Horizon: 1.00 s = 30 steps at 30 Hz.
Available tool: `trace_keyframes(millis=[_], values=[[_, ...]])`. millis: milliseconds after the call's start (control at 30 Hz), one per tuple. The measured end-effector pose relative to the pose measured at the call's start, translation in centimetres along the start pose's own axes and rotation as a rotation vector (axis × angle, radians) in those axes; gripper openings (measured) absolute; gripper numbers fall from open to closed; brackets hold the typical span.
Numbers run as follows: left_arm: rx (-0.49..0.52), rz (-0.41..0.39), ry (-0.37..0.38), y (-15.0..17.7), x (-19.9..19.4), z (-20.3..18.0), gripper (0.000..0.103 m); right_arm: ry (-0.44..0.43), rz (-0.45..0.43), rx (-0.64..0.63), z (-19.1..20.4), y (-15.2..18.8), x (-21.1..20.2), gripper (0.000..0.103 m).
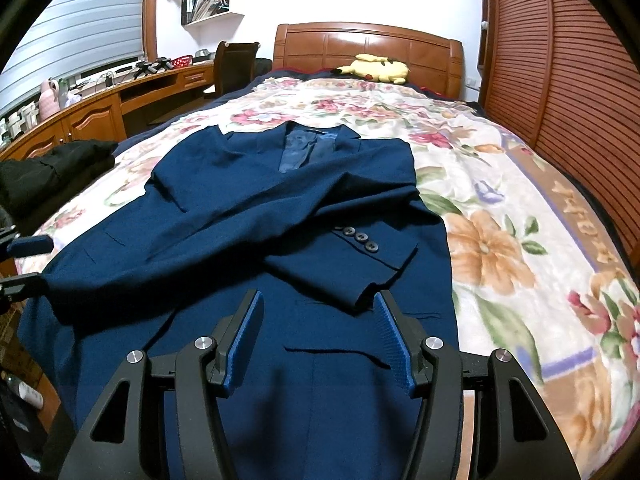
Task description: Fold large clothes
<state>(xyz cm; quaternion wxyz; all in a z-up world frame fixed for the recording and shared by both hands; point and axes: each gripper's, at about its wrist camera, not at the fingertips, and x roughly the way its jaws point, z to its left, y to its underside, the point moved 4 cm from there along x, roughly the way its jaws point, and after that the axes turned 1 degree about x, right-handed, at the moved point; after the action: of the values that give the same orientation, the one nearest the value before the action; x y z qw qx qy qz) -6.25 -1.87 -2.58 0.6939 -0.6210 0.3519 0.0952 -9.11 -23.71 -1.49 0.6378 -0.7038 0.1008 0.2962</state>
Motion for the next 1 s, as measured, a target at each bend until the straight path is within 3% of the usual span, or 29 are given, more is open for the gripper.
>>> trace_keyframes(millis=[33, 500, 800, 1000], values=[[-0.006, -0.001, -0.007, 0.2, 0.1, 0.4, 0.076, 0.001, 0.000, -0.001, 0.0, 0.0, 0.0, 0.059], [-0.141, -0.116, -0.075, 0.4, -2.1, 4.9, 0.076, 0.005, 0.005, -0.006, -0.1, 0.0, 0.0, 0.059], [-0.132, 0.031, -0.055, 2.5, 1.8, 4.2, 0.075, 0.005, 0.007, -0.009, -0.2, 0.1, 0.2, 0.059], [-0.134, 0.131, 0.015, 3.7, 4.6, 3.0, 0.054, 0.006, 0.010, -0.014, -0.3, 0.1, 0.2, 0.059]])
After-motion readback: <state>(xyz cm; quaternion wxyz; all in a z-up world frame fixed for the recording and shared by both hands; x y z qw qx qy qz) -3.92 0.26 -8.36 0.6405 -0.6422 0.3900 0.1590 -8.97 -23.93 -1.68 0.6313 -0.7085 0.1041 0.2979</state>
